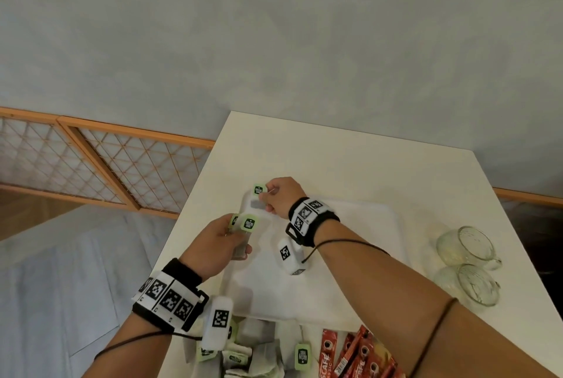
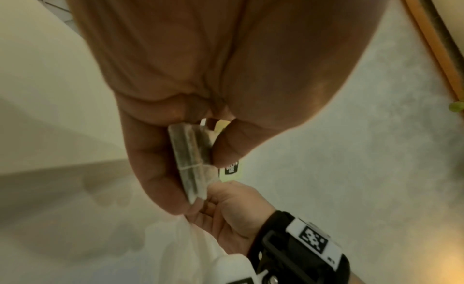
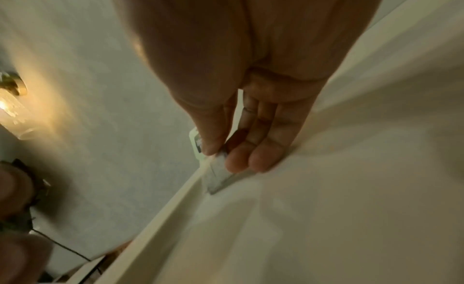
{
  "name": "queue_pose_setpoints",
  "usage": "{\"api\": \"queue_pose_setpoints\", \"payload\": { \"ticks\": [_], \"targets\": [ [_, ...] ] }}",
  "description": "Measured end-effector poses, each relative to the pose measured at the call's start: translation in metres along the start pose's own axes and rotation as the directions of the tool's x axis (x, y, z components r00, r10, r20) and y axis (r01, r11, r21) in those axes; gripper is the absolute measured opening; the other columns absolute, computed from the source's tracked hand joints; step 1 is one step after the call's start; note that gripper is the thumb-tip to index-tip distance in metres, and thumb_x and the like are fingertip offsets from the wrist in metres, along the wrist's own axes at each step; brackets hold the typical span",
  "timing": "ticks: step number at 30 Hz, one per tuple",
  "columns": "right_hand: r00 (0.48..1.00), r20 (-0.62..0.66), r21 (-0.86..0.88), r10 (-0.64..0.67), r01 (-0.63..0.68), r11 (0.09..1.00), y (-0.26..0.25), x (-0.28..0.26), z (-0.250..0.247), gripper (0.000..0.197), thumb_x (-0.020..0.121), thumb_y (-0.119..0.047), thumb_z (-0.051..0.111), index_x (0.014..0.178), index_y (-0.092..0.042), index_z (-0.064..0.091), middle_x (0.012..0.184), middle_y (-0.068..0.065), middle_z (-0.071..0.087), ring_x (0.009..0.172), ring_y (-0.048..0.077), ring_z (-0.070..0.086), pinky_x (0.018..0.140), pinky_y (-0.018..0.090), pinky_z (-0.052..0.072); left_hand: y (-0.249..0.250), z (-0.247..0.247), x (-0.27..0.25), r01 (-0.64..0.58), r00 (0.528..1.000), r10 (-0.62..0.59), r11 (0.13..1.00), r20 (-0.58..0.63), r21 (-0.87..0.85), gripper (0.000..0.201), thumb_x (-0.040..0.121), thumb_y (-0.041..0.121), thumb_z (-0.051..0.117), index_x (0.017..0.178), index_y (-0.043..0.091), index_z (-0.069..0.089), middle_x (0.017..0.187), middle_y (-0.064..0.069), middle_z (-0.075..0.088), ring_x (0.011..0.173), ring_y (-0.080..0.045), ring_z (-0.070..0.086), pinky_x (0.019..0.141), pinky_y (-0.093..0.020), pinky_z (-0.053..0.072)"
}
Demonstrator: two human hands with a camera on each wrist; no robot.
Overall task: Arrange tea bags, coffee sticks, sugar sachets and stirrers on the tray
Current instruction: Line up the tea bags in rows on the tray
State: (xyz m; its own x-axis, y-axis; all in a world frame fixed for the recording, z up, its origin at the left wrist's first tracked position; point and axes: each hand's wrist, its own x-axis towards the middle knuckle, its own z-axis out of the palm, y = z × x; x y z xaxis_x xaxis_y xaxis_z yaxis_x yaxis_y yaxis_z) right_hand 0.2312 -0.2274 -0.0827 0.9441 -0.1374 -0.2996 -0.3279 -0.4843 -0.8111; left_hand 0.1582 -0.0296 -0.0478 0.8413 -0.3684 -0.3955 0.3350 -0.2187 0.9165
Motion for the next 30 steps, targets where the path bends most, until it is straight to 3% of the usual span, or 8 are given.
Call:
{"api": "queue_pose_setpoints", "payload": {
  "ticks": [5,7,9,13,17,20,26,30],
  "targets": [
    [0.998,-0.061,-0.046,-0.001,-0.002,0.999,-0.007,0.013,0.012,0.011,0.089,-0.019,0.075,0.093,-0.01,0.072,0.065,0.003,0.068,0.048,0.011,0.061,0.056,0.024,0.055,-0.007,-0.002,0.005,-0.013,1.0,0.013,1.0,-0.002,0.009,0.011,0.101,-0.004,0.048,0.109,-0.009,0.053,0.082,-0.014,0.057,0.066,-0.02,0.066,0.067,-0.032,0.06],
    [0.998,-0.062,-0.09,0.001,-0.006,0.996,-0.009,0.016,0.015,0.014,0.086,-0.023,0.077,0.091,-0.011,0.071,0.073,0.006,0.072,0.063,0.021,0.069,0.07,0.033,0.061,-0.009,-0.001,0.006,-0.023,1.0,0.023,1.0,-0.008,0.006,0.008,0.101,-0.003,0.049,0.106,-0.005,0.055,0.08,-0.014,0.059,0.065,-0.019,0.066,0.066,-0.031,0.061],
    [0.997,-0.07,-0.076,0.037,-0.042,0.996,-0.009,0.018,0.018,0.028,0.084,-0.032,0.079,0.104,-0.018,0.065,0.094,0.01,0.075,0.085,0.03,0.073,0.083,0.043,0.061,-0.01,0.001,0.006,-0.03,0.999,0.03,1.0,-0.012,-0.001,0.007,0.1,-0.002,0.05,0.103,-0.001,0.057,0.078,-0.013,0.061,0.063,-0.017,0.066,0.066,-0.03,0.061],
    [0.996,-0.062,-0.081,0.07,-0.075,0.994,-0.007,0.014,0.015,0.063,0.084,-0.054,0.072,0.132,-0.023,0.048,0.116,0.011,0.068,0.099,0.033,0.07,0.088,0.048,0.059,-0.011,0.001,0.009,-0.046,0.999,0.046,0.999,-0.023,-0.007,0.008,0.1,0.0,0.052,0.107,0.0,0.058,0.08,-0.015,0.064,0.064,-0.017,0.067,0.066,-0.03,0.061],
    [0.996,0.086,0.003,-0.017,0.017,1.0,-0.014,-0.022,0.0,0.032,0.099,-0.048,0.054,0.111,-0.019,0.06,0.092,0.003,0.068,0.071,0.021,0.07,0.07,0.037,0.06,-0.01,-0.001,0.012,-0.091,0.994,0.093,0.995,-0.048,0.044,0.009,0.1,0.003,0.055,0.108,0.0,0.059,0.081,-0.016,0.066,0.067,-0.017,0.069,0.065,-0.03,0.061],
    [0.984,0.173,0.187,-0.039,0.006,0.982,-0.017,-0.056,-0.008,0.044,0.105,-0.053,0.037,0.101,-0.018,0.064,0.085,0.004,0.064,0.065,0.017,0.064,0.057,0.029,0.052,-0.008,-0.001,0.017,-0.107,0.993,0.11,0.992,-0.052,0.064,0.01,0.1,0.005,0.055,0.108,0.0,0.06,0.084,-0.018,0.067,0.069,-0.019,0.071,0.067,-0.032,0.062],
    [0.962,0.228,0.093,-0.149,0.13,0.987,-0.005,-0.076,-0.015,0.012,0.1,-0.026,0.062,0.092,-0.018,0.064,0.081,-0.002,0.065,0.068,0.011,0.066,0.068,0.032,0.056,-0.004,0.005,0.018,-0.104,0.995,0.104,0.993,0.005,0.055,0.008,0.099,0.01,0.059,0.102,0.003,0.061,0.074,-0.006,0.066,0.072,-0.022,0.07,0.074,-0.041,0.061],
    [0.978,0.158,0.15,-0.134,0.11,0.983,-0.004,-0.074,-0.021,0.018,0.098,-0.028,0.066,0.086,-0.017,0.057,0.08,0.001,0.068,0.067,0.015,0.067,0.064,0.032,0.052,-0.004,0.009,0.018,-0.083,0.996,0.084,0.994,-0.002,0.074,0.014,0.1,0.013,0.058,0.099,0.0,0.061,0.081,-0.009,0.067,0.072,-0.024,0.071,0.069,-0.04,0.06]
  ]
}}
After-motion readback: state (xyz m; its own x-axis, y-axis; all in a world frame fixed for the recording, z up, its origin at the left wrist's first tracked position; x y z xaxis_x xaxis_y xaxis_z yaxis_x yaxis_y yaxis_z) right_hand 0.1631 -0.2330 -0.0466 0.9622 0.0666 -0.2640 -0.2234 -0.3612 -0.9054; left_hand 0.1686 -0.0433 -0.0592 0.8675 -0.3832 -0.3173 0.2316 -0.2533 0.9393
